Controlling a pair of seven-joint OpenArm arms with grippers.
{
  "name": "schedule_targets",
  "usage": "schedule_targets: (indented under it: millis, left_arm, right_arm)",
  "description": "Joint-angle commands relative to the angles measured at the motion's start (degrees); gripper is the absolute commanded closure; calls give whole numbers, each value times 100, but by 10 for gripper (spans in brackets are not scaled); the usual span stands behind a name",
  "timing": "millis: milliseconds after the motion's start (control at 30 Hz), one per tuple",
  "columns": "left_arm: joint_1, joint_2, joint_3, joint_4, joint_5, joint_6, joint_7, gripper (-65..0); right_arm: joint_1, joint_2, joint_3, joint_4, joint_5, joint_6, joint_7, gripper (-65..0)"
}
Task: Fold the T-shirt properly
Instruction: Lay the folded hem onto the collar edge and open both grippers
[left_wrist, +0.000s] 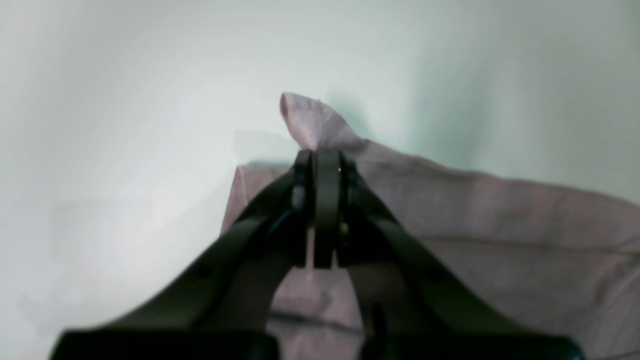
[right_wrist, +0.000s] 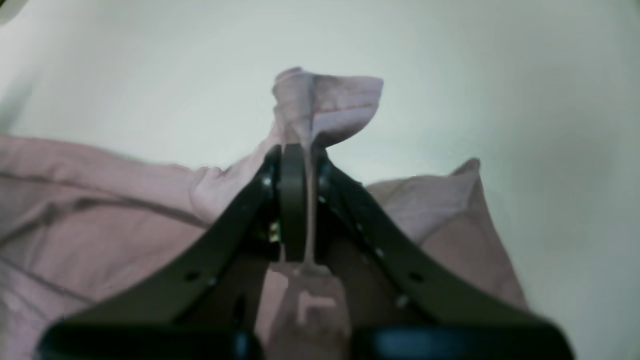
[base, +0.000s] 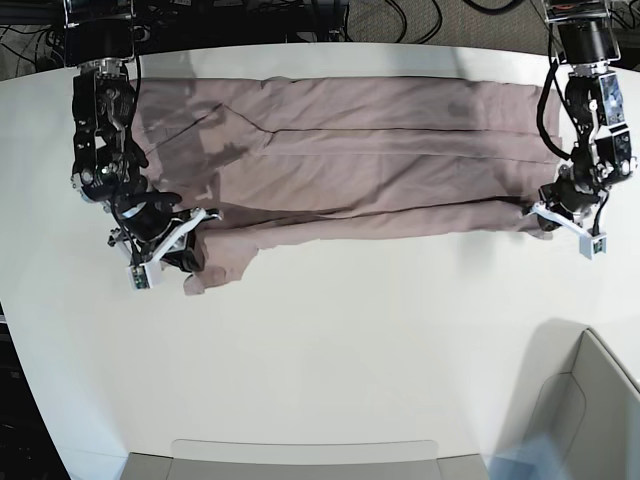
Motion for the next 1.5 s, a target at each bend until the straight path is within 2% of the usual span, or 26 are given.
schedule_targets:
  millis: [0, 233, 367, 500, 633, 767, 1000, 1233, 1467]
  left_arm:
    - [12, -127, -63, 171, -25, -25, -125, 0]
    - [549, -101, -546, 707, -51, -25, -81, 0]
    - [751, -119, -634, 760, -51, -25, -81, 0]
    - [979, -119, -643, 883, -51, -25, -81, 0]
    - [1340, -110, -687, 1437, -33, -25, -81, 0]
    - [1586, -92, -889, 1727, -42, -25, -63, 0]
    - [1665, -83, -1241, 1727, -51, -25, 394, 0]
    - [2026, -83, -1337, 1938, -51, -25, 429, 0]
    - [2325, -83, -1346, 1955, -33, -25, 429, 0]
  right_arm:
    - [-6, 51, 85, 215, 52, 20, 156, 0]
    - [-630, 33, 402, 848, 113, 20, 156, 0]
    - [-991, 51, 701, 1121, 632, 20, 139, 0]
    - [-1298, 51, 1000, 1490, 817, 37, -204, 0]
    - [-1580, 51, 1167, 1772, 826, 46, -266, 0]
    - [-1782, 51, 1211, 1965, 834, 46, -266, 0]
    - [-1993, 51, 1211, 2062, 834, 46, -266, 0]
    - [-2318, 51, 1501, 2088, 1379, 46, -266, 0]
    - [-2652, 60, 1536, 2088, 1397, 55, -266, 0]
